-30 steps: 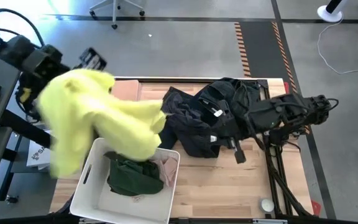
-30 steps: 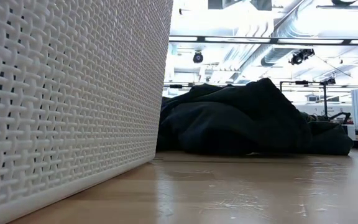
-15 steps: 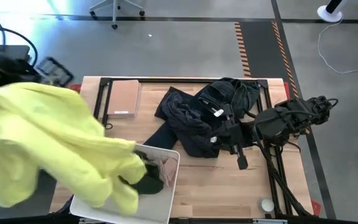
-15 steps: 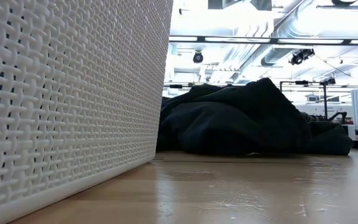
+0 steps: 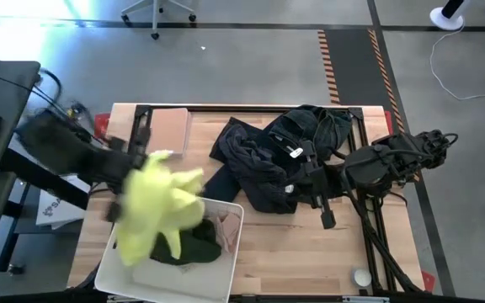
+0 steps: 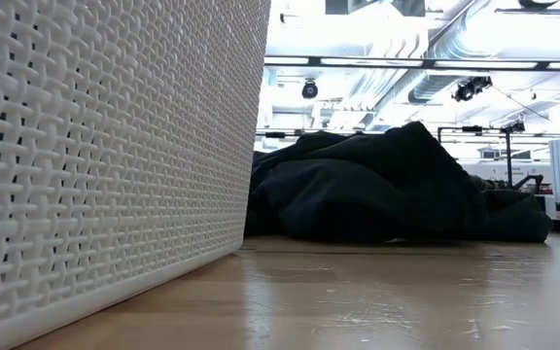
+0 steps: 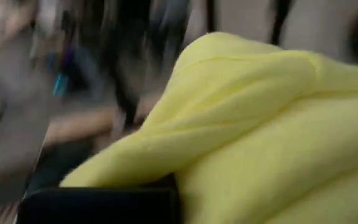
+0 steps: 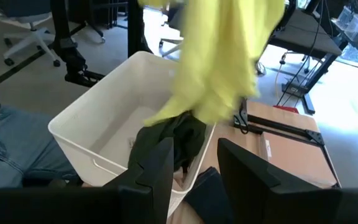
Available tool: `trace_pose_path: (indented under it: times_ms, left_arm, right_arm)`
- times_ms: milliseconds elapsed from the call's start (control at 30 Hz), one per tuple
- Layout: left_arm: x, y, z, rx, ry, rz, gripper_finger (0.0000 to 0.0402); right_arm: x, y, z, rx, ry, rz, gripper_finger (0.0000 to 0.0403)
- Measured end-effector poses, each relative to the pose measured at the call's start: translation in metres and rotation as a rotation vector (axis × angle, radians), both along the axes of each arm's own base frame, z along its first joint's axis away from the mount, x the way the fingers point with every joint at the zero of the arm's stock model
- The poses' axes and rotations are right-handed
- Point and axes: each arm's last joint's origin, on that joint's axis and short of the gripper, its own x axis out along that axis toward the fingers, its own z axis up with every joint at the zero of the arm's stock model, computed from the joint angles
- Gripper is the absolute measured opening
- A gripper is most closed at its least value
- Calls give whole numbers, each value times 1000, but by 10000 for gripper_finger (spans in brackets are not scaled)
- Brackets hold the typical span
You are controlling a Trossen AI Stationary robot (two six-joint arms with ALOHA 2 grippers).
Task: Sort clothes
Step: Put the yellow shirt into the white bin
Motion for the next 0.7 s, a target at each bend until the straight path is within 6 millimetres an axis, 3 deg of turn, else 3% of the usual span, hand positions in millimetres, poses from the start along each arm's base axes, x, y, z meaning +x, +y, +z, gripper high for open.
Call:
trace_pose_path:
  times_ms: [200,333,433,533,700]
  left_arm:
    - [24,-21,-50,54,427,38,32]
    - [37,-42,-66,-98,551,-208,33]
    - [45,-51,-76,-174,593,-294,33]
    - [50,-56,-73,-218,523,-390,34]
    - [46,-38,-70,-204,487,-370,34]
  right_arm:
    - [0,0,0,0,0,0,122]
    - [2,1,-2,-2,5,0,122]
    - [7,4,-6,-7,21,-1,122]
    - [13,7,-12,-25,49,1,122]
    - [21,11,-21,-53,84,8,122]
